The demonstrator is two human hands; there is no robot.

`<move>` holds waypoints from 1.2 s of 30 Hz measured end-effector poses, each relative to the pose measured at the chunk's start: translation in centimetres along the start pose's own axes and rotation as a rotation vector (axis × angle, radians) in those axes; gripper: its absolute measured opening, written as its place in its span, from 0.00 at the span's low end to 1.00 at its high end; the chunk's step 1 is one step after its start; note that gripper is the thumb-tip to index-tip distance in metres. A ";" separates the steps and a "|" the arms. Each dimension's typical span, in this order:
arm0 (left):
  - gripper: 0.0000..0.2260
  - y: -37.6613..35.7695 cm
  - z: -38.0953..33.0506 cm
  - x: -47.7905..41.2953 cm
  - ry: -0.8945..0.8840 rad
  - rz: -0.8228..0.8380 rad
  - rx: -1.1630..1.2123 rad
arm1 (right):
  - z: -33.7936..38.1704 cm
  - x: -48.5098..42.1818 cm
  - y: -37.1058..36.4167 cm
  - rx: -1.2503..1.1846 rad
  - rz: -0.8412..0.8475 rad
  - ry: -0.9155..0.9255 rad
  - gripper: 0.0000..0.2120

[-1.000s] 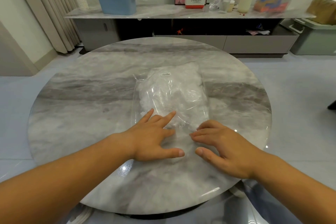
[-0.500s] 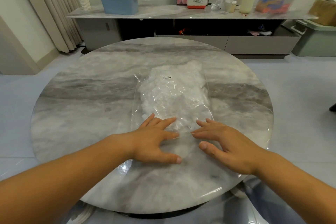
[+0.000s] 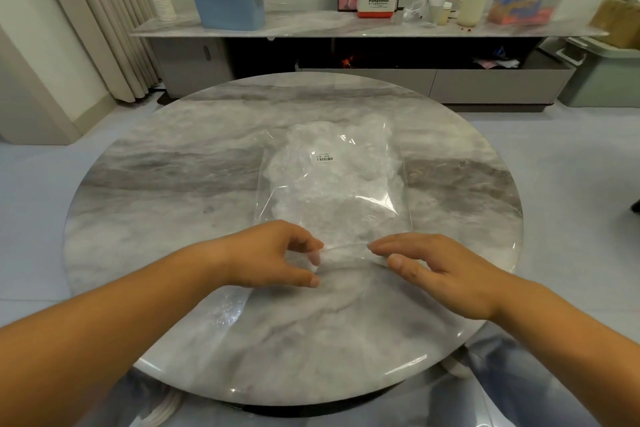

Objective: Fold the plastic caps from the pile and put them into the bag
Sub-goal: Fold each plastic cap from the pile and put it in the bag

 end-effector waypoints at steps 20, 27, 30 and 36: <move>0.08 2.0 2.0 3.0 0.080 -0.287 0.123 | -1.4 -0.3 -0.1 -0.211 -0.043 -0.059 0.13; 0.08 2.1 3.3 3.3 0.141 -0.387 0.233 | -2.2 -0.4 0.1 -0.186 -0.165 -0.076 0.06; 0.08 2.2 3.6 3.4 0.168 -0.407 0.271 | -2.1 -0.4 0.1 -0.195 -0.170 -0.057 0.05; 0.08 2.3 4.3 3.6 0.221 -0.424 0.273 | -2.8 -0.3 -0.7 -0.236 -0.091 -0.165 0.07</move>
Point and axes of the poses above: each hand's wrist, its own x-axis away from the middle knuckle, its own y-axis out of the back of the hand, z = x × y, the point moved 7 cm from there along -x, towards the middle knuckle, and after that the axes turned 9 degrees about x, right-handed, at the moved point
